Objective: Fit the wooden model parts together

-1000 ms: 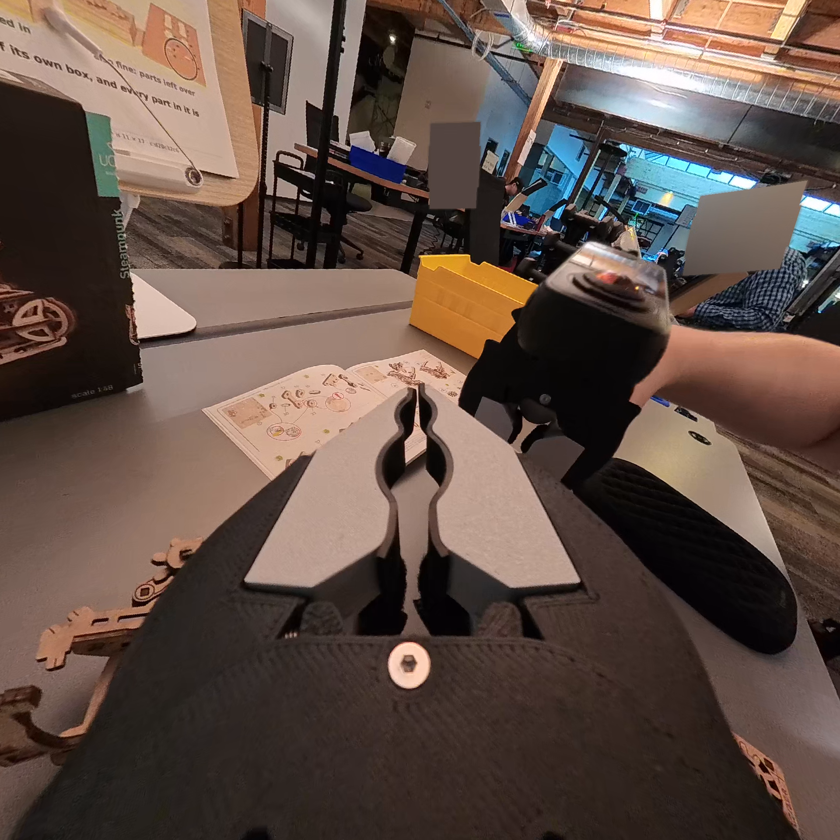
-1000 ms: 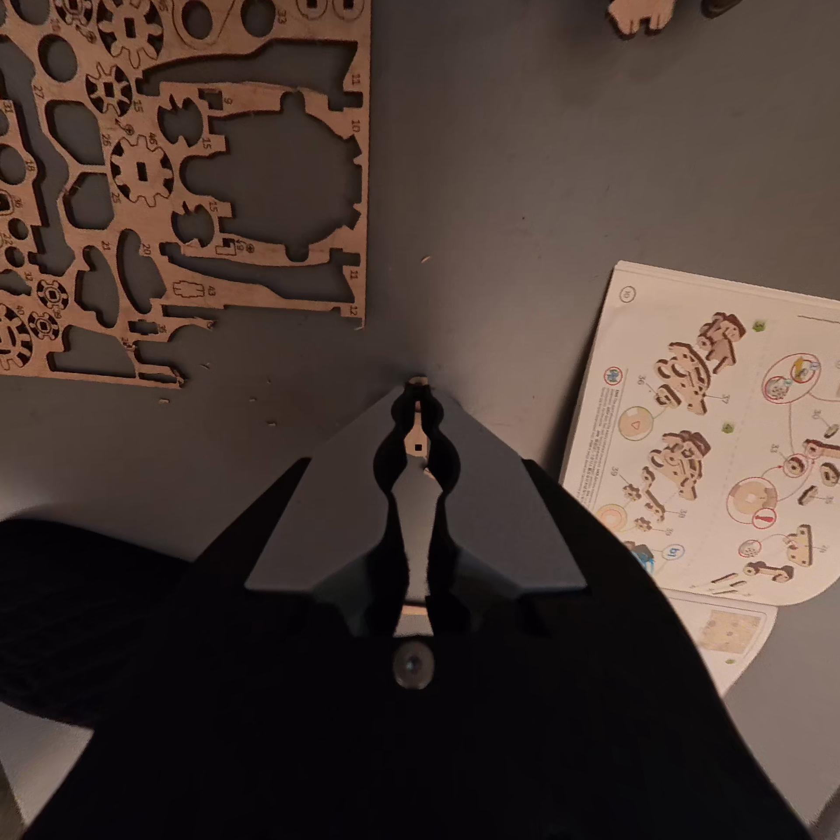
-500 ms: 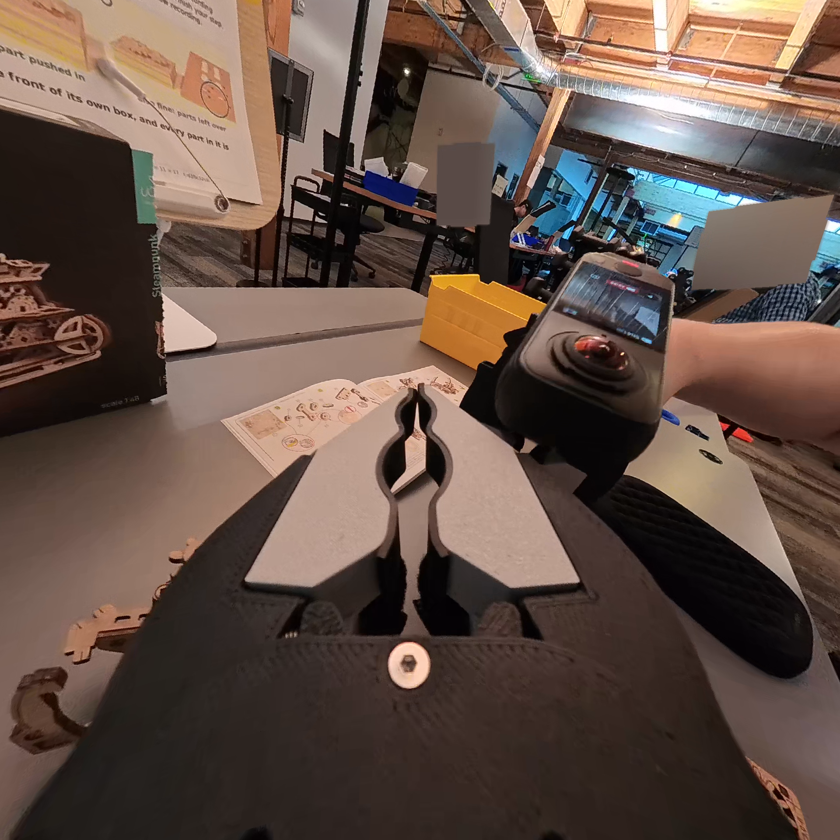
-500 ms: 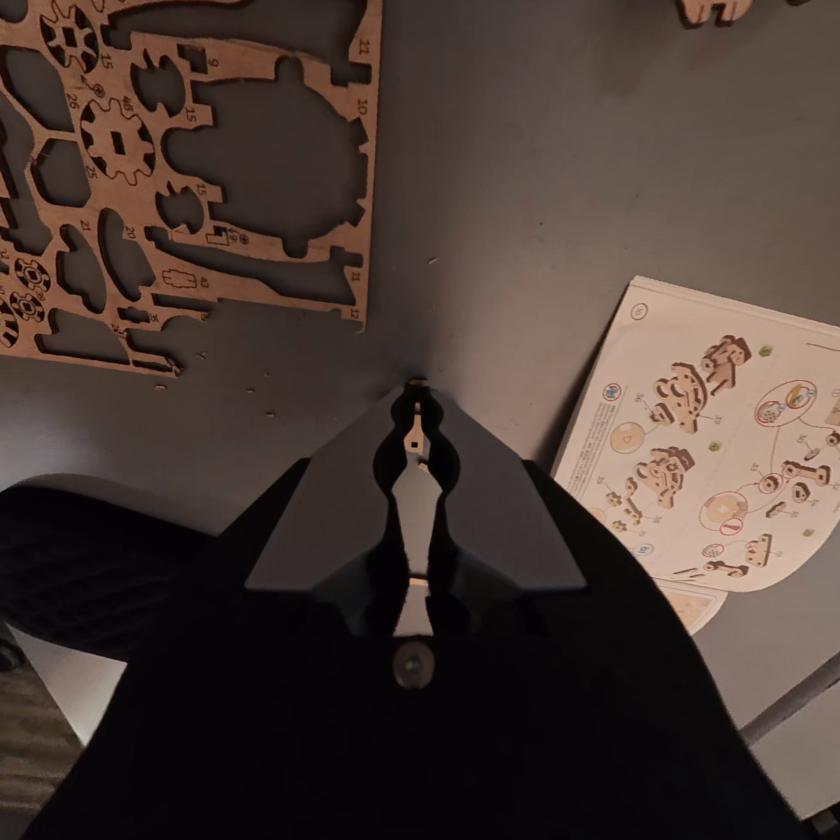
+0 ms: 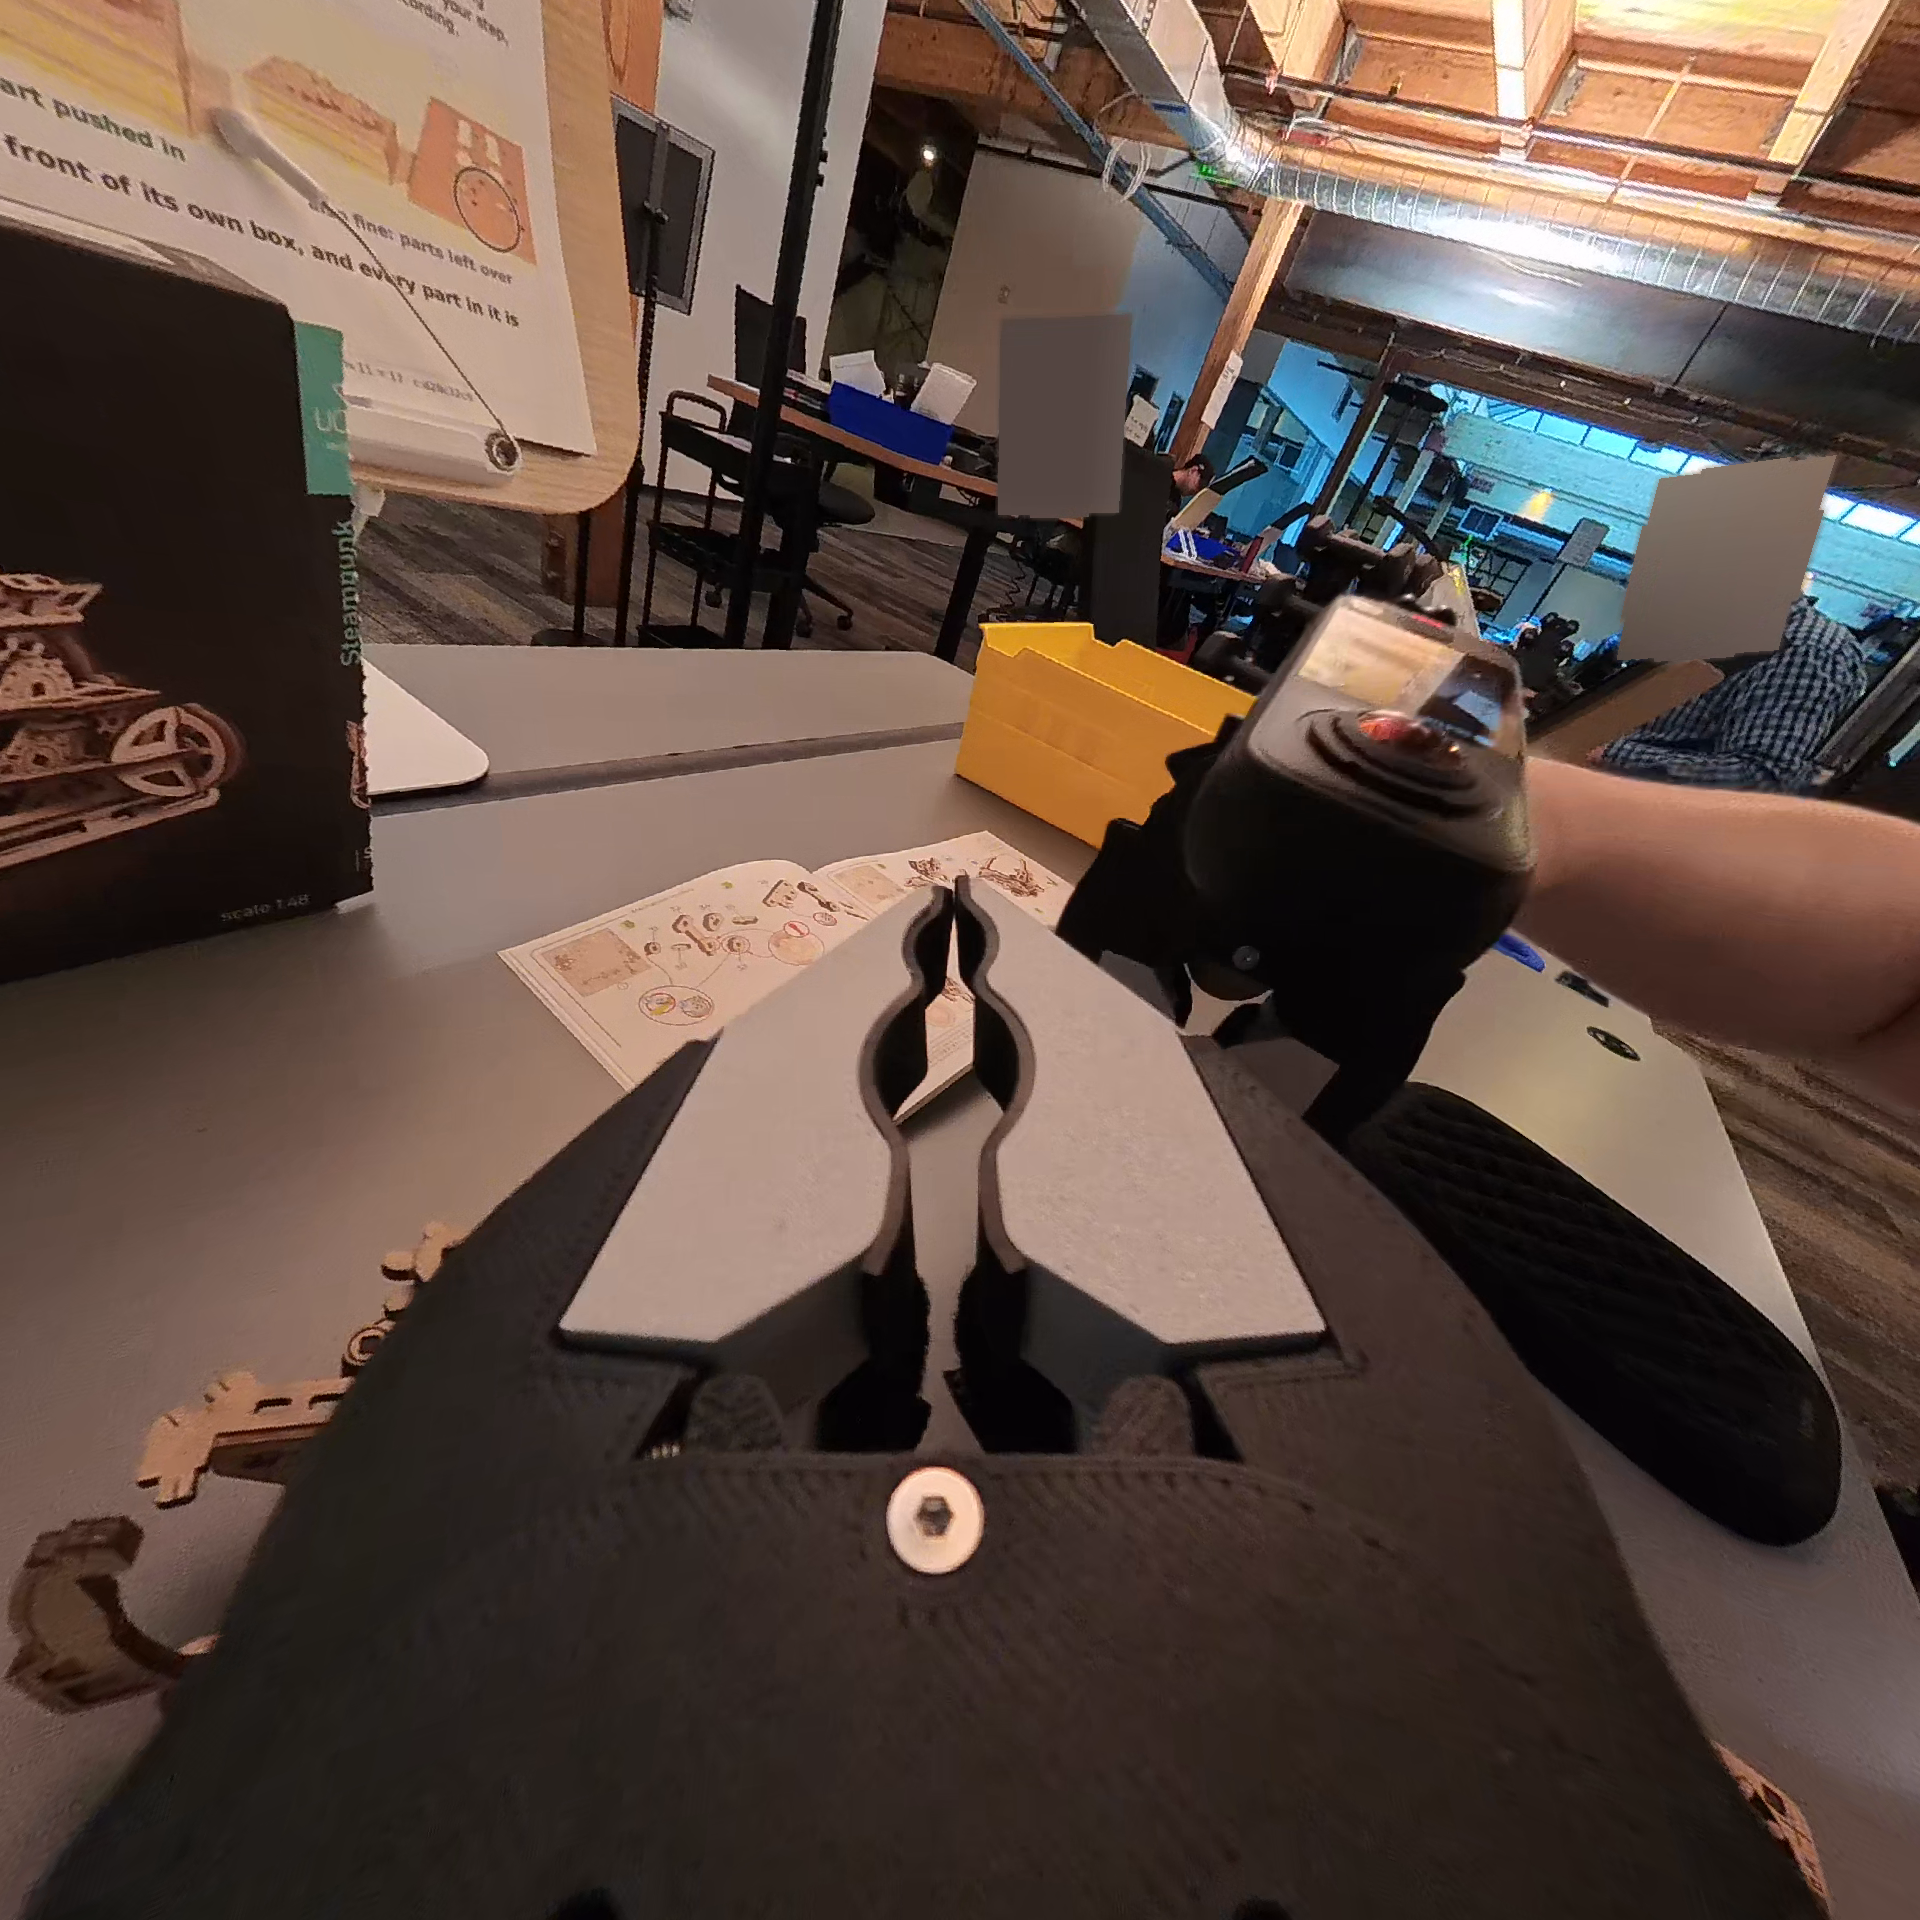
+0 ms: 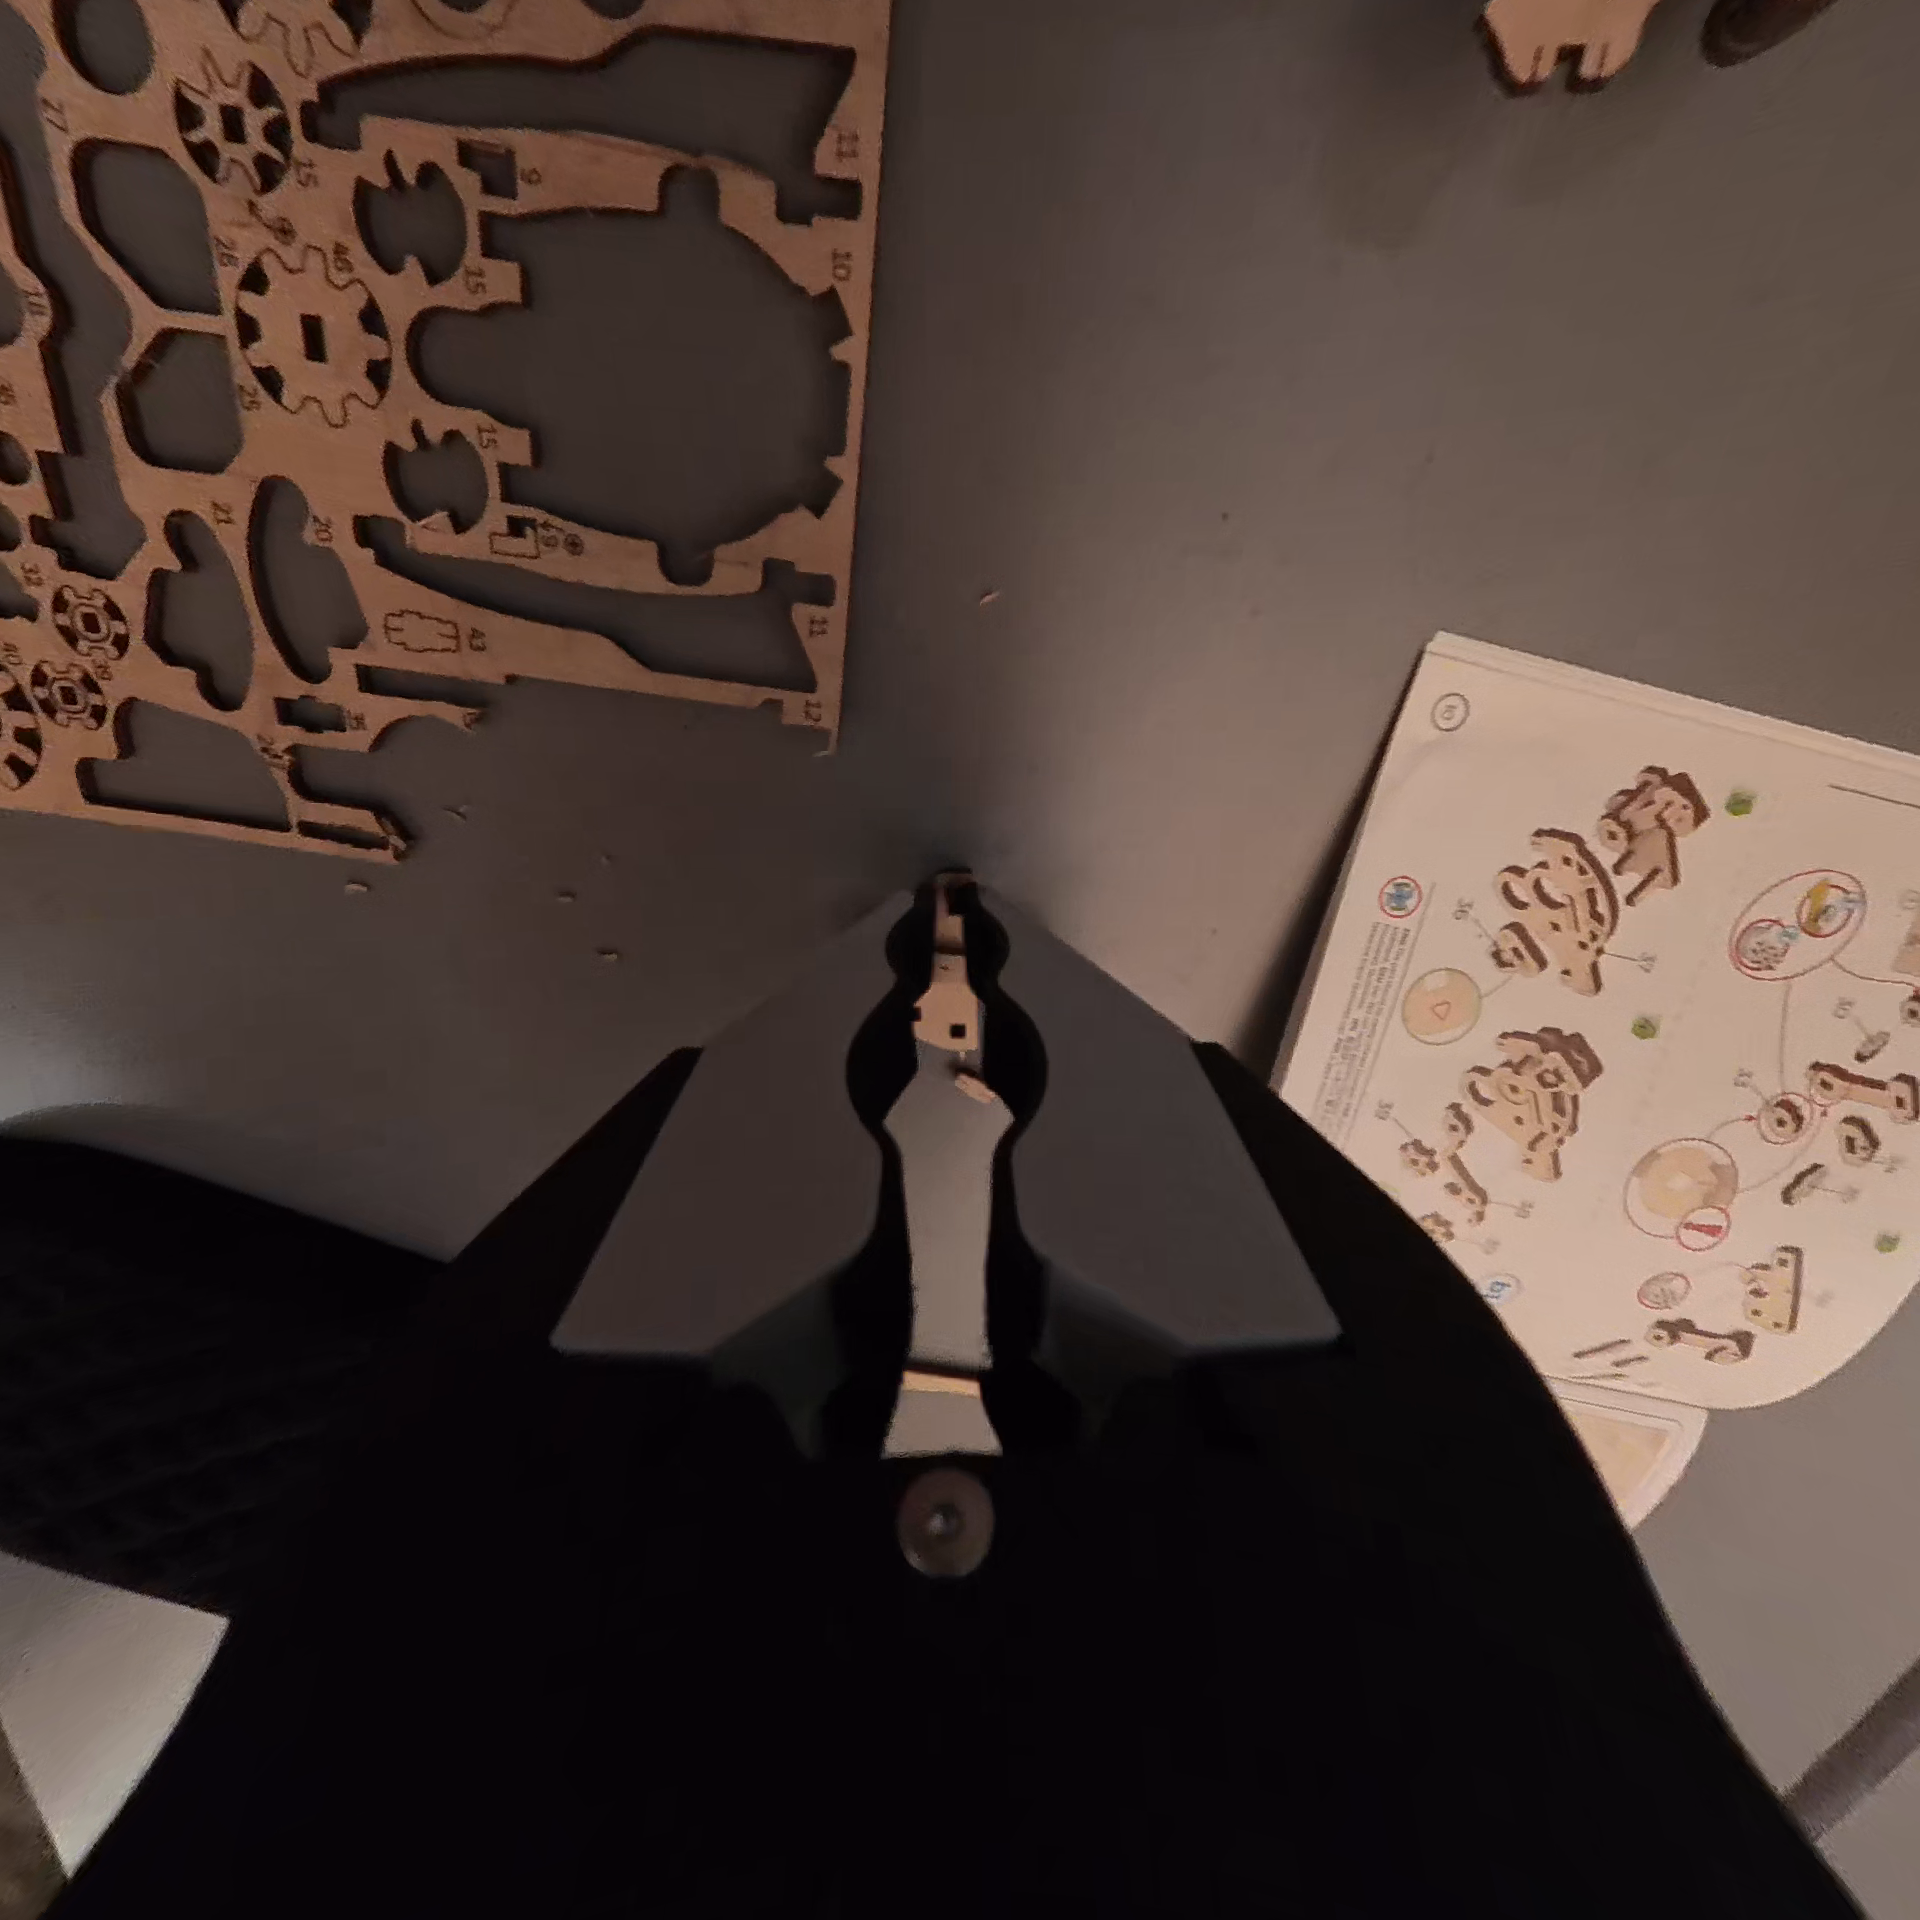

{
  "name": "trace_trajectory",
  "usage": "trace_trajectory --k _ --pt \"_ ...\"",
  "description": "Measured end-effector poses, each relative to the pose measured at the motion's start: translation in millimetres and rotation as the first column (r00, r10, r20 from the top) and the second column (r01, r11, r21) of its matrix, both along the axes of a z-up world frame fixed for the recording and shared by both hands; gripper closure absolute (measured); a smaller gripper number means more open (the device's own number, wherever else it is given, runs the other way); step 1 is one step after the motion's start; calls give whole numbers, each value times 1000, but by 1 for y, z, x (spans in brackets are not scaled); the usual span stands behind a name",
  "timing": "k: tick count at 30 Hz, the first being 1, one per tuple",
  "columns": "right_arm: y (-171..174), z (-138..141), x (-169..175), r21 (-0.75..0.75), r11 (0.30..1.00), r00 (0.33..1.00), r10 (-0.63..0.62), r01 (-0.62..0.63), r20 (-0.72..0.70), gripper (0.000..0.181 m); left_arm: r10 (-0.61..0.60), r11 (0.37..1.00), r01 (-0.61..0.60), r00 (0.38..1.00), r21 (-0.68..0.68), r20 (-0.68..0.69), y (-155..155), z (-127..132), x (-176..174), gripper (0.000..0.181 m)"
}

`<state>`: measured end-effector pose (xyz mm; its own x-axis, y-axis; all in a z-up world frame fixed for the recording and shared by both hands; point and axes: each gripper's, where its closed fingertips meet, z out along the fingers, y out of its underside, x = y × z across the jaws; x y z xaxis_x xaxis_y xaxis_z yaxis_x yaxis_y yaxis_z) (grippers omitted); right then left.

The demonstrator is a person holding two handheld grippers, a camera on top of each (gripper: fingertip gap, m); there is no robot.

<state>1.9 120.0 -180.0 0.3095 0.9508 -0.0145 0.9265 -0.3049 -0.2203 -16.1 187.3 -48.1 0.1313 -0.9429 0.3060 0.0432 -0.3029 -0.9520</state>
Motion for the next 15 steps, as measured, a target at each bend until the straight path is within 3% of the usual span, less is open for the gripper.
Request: trace_trajectory --k 2,9,15 --pt "-3 1 1 -3 1000 1000 -11 11 -14 165 -1 1000 1 1000 1 -2 0 0 0 181" --pt "1 14 -1 63 998 998 -13 16 -61 175 -11 1000 11 1000 -4 -9 -1 -2 2 181" --pt "4 7 -2 37 999 1000 -10 9 11 174 -16 1000 16 1000 -5 -13 -2 -3 2 181"
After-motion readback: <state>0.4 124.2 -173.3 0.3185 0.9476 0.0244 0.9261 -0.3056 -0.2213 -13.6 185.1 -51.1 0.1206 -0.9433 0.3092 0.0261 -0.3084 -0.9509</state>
